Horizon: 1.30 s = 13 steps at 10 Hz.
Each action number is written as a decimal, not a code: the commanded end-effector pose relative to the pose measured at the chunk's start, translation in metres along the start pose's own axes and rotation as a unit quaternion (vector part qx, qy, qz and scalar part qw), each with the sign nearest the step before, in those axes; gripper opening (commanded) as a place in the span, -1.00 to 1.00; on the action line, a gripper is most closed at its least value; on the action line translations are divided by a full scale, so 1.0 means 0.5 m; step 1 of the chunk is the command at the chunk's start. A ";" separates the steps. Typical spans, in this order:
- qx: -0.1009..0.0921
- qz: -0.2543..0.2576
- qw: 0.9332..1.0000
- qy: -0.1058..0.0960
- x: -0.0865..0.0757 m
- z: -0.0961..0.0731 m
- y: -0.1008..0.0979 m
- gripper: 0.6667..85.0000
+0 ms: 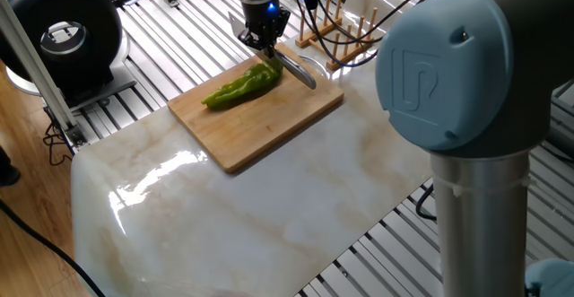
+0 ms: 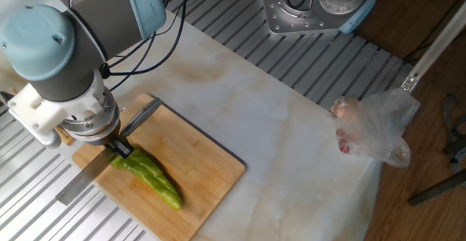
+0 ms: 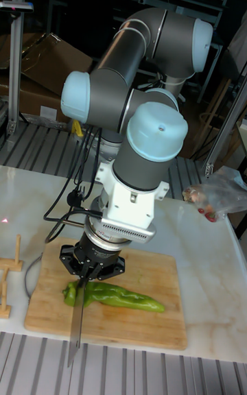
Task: Chop the chili peppers
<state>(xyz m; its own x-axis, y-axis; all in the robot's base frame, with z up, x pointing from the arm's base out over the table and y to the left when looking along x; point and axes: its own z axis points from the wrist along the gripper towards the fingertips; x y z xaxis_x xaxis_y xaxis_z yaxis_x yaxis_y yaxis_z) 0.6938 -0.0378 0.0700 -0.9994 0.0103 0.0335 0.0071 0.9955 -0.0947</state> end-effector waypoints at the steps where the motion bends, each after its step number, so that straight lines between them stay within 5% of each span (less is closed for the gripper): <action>1: -0.042 0.001 0.999 0.016 0.004 -0.016 -0.001 -0.98; 3: -0.042 -0.005 0.999 0.015 0.005 -0.011 -0.026 -0.98; 13: -0.069 -0.011 0.998 0.006 0.002 0.011 -0.015 -0.98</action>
<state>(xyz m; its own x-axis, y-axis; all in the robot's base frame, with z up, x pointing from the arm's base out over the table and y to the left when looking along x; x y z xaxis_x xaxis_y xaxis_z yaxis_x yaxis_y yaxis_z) 0.6914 -0.0473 0.0678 -0.9984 -0.0126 0.0550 -0.0115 0.9997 0.0202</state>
